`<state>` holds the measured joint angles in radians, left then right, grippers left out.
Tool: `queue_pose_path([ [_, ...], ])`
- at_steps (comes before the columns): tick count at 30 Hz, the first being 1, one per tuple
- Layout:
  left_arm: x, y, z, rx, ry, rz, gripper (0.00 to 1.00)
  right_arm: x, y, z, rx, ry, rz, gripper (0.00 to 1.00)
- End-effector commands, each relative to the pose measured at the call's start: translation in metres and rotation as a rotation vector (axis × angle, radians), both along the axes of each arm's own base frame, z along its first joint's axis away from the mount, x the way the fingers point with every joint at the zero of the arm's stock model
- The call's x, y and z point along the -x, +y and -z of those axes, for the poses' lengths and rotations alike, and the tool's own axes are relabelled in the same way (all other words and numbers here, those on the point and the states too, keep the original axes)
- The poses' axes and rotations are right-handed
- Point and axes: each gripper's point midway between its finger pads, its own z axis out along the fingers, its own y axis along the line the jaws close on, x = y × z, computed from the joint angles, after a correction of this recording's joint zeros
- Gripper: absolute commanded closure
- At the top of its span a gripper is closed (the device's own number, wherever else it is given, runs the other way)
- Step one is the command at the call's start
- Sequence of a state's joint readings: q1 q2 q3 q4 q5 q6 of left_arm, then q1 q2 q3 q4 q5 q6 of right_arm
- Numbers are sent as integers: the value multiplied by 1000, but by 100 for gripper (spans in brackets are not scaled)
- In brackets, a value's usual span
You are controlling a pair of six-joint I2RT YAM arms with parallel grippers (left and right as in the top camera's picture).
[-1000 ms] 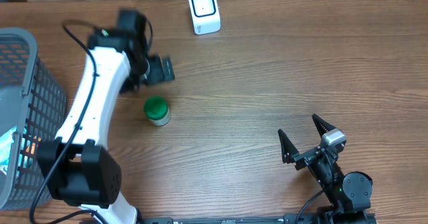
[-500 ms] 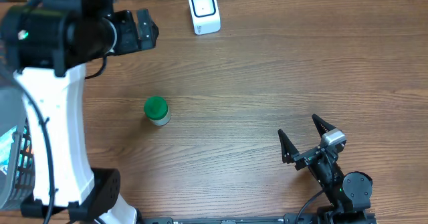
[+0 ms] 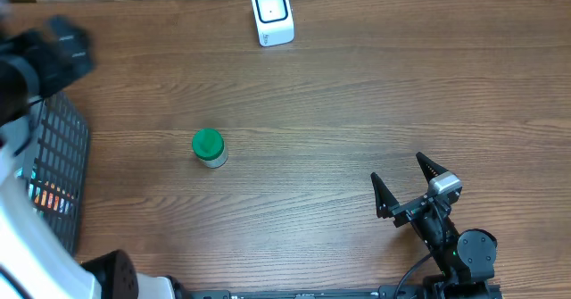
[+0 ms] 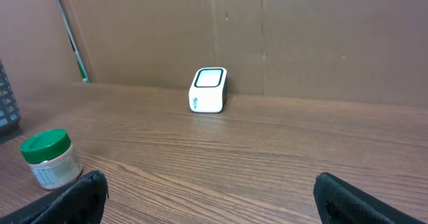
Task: Scan the item barcode
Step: 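Release the jar and move the left gripper back into the basket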
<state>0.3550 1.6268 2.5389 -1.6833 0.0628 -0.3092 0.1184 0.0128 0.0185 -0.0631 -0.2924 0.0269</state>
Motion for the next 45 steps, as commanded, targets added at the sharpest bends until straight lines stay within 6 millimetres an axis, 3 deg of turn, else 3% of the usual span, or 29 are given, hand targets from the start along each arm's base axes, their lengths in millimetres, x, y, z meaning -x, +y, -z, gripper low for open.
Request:
queue_pose_path([
  [1, 26, 40, -12, 17, -52, -196, 1, 1, 2, 1, -7, -3, -11, 0],
  [5, 49, 92, -11, 71, -84, -439, 1, 1, 2, 1, -7, -3, -11, 0],
  [8, 68, 124, 2, 104, -51, -570, 3, 1, 3, 1, -7, -3, -16, 0],
  [12, 81, 151, 27, 106, 47, -627, 10, 3, 7, 1, -7, -3, -34, 0],
  [17, 102, 178, 63, 102, 198, -735, 11, 3, 8, 1, -7, -3, -35, 0],
  [25, 88, 219, 140, 85, 455, -631, 10, 3, 8, 1, -7, -3, -35, 0],
  [30, 108, 242, 183, 36, 678, -682, 16, 3, 8, 1, -7, -3, -35, 0],
  [34, 115, 256, 196, -16, 748, -719, 19, 3, 8, 1, -7, -3, -35, 0],
  [41, 99, 276, 196, -87, 693, -666, 22, 3, 8, 1, -7, -3, -35, 0],
  [45, 78, 281, 200, -91, 633, -515, 21, 3, 8, 1, -7, -3, -35, 0],
])
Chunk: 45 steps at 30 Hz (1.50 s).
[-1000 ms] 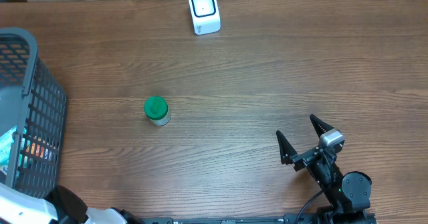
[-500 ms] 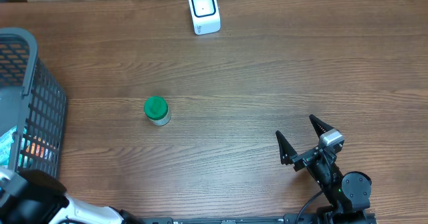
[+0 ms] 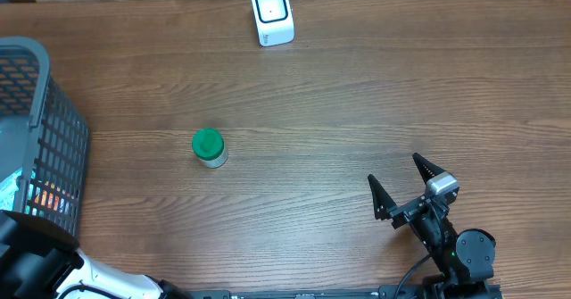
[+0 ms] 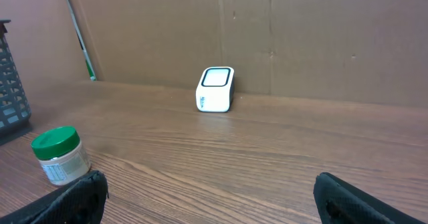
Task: Scan the item barcode
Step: 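Release the jar and move the left gripper back into the basket, then grasp the small orange Kleenex tissue pack with the left gripper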
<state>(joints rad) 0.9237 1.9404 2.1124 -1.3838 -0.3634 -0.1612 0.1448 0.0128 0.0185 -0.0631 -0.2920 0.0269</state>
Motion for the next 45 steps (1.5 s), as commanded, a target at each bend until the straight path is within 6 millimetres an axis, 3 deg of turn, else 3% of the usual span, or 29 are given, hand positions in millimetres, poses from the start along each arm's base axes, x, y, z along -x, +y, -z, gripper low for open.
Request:
queue_pose_path([
  [1, -19, -1, 8, 60, -32, 197, 21, 1, 2, 1, -7, -3, -9, 0],
  [5, -38, -8, 20, 139, -84, 372, 21, 1, 2, 1, -7, -3, -9, 0],
  [6, -36, -6, 22, 140, -73, 379, 4, 1, 2, 1, -7, -3, -9, 0],
  [7, -33, -4, 23, 134, -54, 384, 0, 1, 2, 1, -7, -3, -9, 0],
  [15, -13, 17, 19, 79, 30, 400, 1, 1, 2, 1, -7, -3, -9, 0],
  [21, -4, 29, 31, 93, 42, 385, 0, 1, 2, 1, -7, -2, -9, 0],
  [37, -3, 44, 106, 235, 120, 375, 9, 1, 2, 1, -7, -3, -9, 0],
  [45, -8, 47, 121, 257, 120, 380, 22, 1, 2, 1, -7, -3, -9, 0],
])
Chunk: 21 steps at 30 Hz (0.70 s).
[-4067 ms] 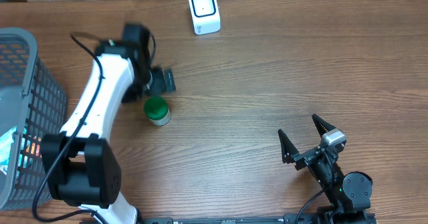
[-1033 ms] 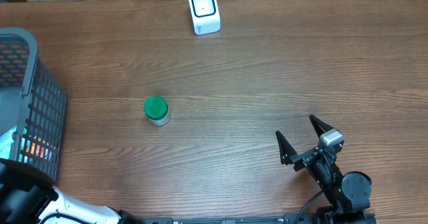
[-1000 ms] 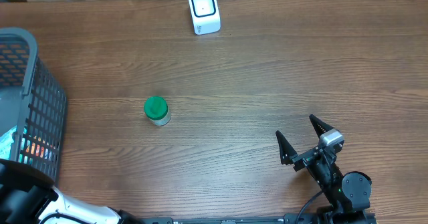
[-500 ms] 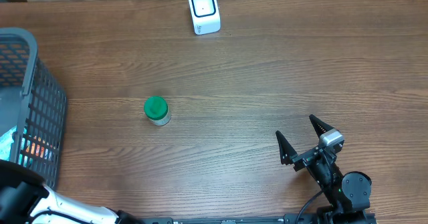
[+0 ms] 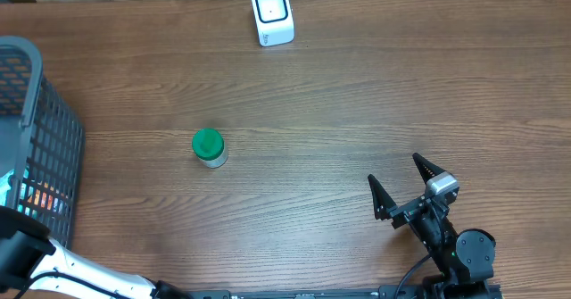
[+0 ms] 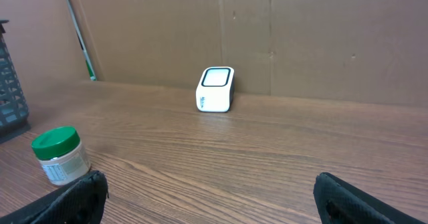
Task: Scan the item barcode
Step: 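Grasp the small orange Kleenex tissue pack with the left gripper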
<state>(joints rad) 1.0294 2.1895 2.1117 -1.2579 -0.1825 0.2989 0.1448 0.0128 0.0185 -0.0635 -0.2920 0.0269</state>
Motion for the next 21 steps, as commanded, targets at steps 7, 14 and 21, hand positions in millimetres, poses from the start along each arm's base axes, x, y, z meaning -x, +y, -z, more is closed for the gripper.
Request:
queue_pose_path([
  [7, -16, -12, 15, 76, -46, 45, 58, 1, 2, 1, -7, -3, -9, 0],
  [14, -56, -41, 9, 74, -33, 186, 65, 1, 2, 1, -7, -3, -9, 0],
  [21, -106, -81, -41, -43, -60, 387, 69, 1, 2, 1, -7, -3, -9, 0],
])
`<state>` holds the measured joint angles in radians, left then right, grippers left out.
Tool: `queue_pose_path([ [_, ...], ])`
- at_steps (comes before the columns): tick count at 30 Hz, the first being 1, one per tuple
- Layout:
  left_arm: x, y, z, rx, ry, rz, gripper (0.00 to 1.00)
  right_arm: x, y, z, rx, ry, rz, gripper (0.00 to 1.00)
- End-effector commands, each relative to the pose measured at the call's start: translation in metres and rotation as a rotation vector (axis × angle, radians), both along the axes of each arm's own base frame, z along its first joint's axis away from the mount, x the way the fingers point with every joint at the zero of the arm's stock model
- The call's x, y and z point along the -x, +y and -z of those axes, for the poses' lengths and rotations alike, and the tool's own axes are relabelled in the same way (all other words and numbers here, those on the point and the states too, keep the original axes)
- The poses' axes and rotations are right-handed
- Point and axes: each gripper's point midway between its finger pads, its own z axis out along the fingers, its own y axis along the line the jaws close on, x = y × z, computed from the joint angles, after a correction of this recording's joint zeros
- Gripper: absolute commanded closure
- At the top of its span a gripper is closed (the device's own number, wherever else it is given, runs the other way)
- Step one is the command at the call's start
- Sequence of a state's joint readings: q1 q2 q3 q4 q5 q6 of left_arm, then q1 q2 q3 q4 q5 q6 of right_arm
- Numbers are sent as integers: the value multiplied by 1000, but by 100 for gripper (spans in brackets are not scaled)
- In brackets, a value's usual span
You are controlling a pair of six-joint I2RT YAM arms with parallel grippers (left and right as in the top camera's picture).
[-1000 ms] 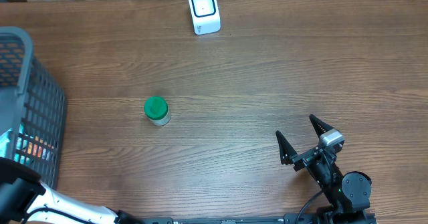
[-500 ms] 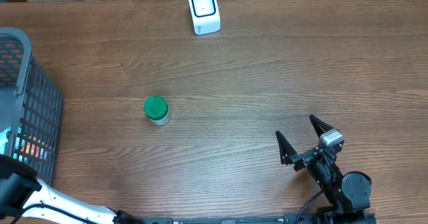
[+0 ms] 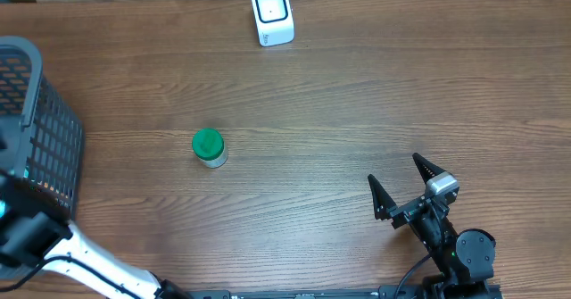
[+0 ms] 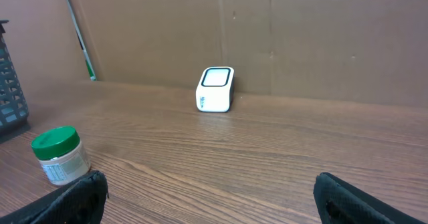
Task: Scan the item barcode
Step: 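Grasp the small orange Kleenex tissue pack with the left gripper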
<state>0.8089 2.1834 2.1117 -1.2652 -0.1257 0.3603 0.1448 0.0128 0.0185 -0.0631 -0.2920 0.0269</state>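
Observation:
A small jar with a green lid [image 3: 209, 147] stands upright left of the table's middle and also shows in the right wrist view [image 4: 60, 156]. The white barcode scanner [image 3: 272, 13] sits at the far edge, its window facing up [image 4: 215, 89]. My right gripper [image 3: 395, 170] rests open near the front right with nothing between its fingers [image 4: 80, 196], well to the right of the jar. Of my left arm [image 3: 85, 261] only a blurred white link and a dark part show at the lower left. Its gripper is out of view.
A dark wire basket [image 3: 40, 120] stands at the left edge, with something coloured inside; its corner shows at the left of the right wrist view [image 4: 10, 83]. A brown cardboard wall [image 4: 301, 37] runs behind the scanner.
The blurred part of my left arm at the lower left has shifted slightly upward. The jar, scanner, basket and right gripper have not moved.
At first my left arm was a dark blur over the basket at the upper left. Then it showed only at the bottom left corner, with the basket in full view, and my right gripper had turned slightly. Since then only the left arm has shifted a little.

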Motion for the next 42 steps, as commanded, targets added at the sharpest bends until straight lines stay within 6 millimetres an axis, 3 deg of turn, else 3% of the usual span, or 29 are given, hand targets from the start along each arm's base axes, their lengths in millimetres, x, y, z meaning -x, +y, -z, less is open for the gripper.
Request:
queue_pose_path([
  [1, -13, -18, -51, -108, -39, 102, 71, 1, 2, 1, -7, -3, -9, 0],
  [5, 0, -30, -87, -183, -22, 108, 76, 1, 2, 1, -7, -3, -9, 0],
  [8, 16, -37, -105, -186, -25, 99, 79, 1, 2, 1, -7, -3, -9, 0],
  [11, 20, -52, -122, -147, -99, 140, 81, 1, 2, 1, -7, -3, -9, 0],
  [14, 17, -66, -134, -113, -175, 189, 81, 1, 2, 1, -7, -3, -9, 0],
  [17, 17, -70, -134, -87, -199, 191, 80, 1, 2, 1, -7, -3, -9, 0],
  [23, 36, -63, -96, 66, -245, -101, 69, 1, 2, 1, -7, -3, -9, 0],
  [24, 46, -62, -77, 118, -235, -221, 0, 1, 2, 1, -7, -3, -9, 0],
  [32, 65, -62, -8, 216, -203, -506, 0, 1, 2, 1, -7, -2, -9, 0],
  [38, 44, -84, 32, 361, -288, -550, 0, 1, 2, 1, -7, -3, -9, 0],
  [39, 40, -87, 36, 386, -303, -544, 8, 1, 2, 1, -7, -3, -9, 0],
  [41, 41, -92, 47, 402, -300, -569, 40, 1, 2, 1, -7, -3, -9, 0],
  [42, 44, -94, 53, 395, -286, -601, 48, 1, 2, 1, -7, -3, -9, 0],
])
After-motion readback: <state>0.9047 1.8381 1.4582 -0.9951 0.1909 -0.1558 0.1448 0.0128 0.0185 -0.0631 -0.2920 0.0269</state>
